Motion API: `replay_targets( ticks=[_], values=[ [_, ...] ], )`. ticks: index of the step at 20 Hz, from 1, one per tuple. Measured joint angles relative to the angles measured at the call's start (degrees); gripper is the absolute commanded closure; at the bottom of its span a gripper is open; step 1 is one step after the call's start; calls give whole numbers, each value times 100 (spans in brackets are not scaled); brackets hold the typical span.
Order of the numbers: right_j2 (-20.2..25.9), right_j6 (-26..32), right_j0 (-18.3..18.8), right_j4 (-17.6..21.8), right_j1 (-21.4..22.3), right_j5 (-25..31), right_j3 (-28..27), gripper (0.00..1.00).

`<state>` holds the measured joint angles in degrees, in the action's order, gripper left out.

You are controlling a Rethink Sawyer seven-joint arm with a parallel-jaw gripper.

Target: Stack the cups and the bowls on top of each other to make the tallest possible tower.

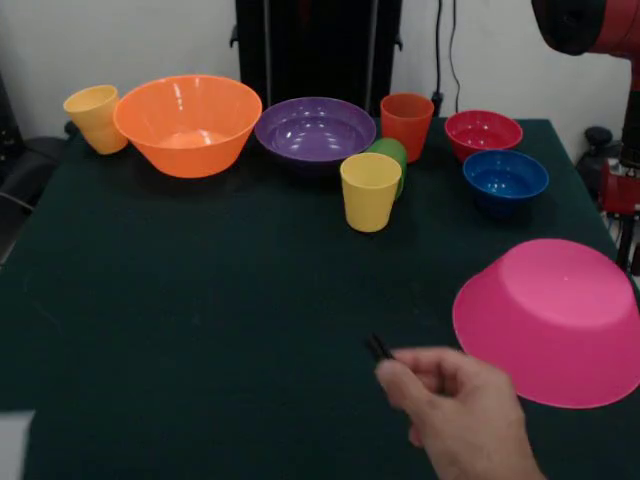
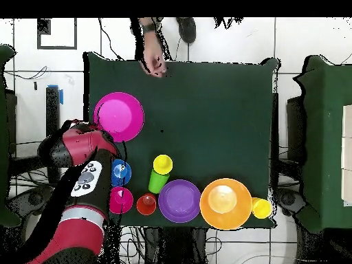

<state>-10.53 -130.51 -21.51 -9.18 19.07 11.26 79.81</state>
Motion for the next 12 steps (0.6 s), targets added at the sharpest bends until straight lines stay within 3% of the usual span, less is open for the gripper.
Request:
replay_targets(
  ticks=[7,12],
  values=[
    [100,0,149,84,127,-4,84,100],
    [328,0,708,429,780,32,539,100]
  ],
)
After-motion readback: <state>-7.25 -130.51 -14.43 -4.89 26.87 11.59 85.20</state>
